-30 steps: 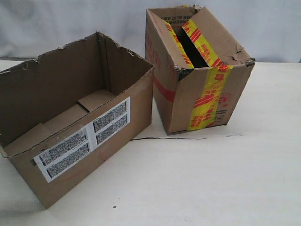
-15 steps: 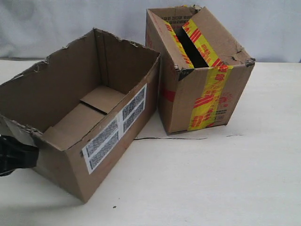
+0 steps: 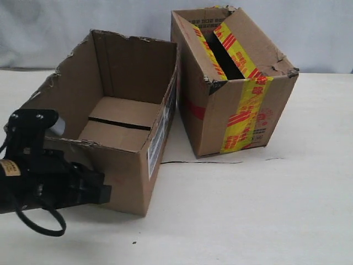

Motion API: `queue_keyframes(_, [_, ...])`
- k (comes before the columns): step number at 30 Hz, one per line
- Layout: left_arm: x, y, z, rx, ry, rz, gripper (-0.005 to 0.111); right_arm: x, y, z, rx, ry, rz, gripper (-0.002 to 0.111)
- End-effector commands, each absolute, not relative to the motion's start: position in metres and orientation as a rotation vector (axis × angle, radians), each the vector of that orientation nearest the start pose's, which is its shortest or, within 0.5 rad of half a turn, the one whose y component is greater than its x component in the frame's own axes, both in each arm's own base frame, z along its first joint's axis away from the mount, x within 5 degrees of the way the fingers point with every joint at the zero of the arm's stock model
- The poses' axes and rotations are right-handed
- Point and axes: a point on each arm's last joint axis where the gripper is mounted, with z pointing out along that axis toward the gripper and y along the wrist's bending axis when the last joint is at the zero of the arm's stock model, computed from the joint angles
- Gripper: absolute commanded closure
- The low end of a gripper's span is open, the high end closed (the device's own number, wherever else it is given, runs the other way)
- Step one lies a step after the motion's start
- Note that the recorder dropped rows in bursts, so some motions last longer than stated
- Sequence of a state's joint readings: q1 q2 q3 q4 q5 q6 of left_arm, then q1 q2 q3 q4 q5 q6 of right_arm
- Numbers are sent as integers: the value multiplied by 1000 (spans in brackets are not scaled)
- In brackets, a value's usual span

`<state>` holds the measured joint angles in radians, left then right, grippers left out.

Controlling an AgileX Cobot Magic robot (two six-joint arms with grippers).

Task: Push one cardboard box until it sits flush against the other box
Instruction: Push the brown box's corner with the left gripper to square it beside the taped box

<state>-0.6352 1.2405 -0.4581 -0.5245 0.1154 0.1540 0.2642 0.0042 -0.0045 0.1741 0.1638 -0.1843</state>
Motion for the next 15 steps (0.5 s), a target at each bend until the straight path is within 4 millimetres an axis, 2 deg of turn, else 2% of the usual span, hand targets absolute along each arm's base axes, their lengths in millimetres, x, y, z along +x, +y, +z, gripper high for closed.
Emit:
queue_keyframes(1, [191,-147,189,323,2377,-517,107,54,17,199,-248,1628,203,108])
queue_keyframes(5, [208,-157,182,346,2354,-473,107,54,17,199,-248,1628,203,108])
queue_keyframes(15, [255,-187,184,384,2279,-439,107,54,17,199,-248,1628,203,108])
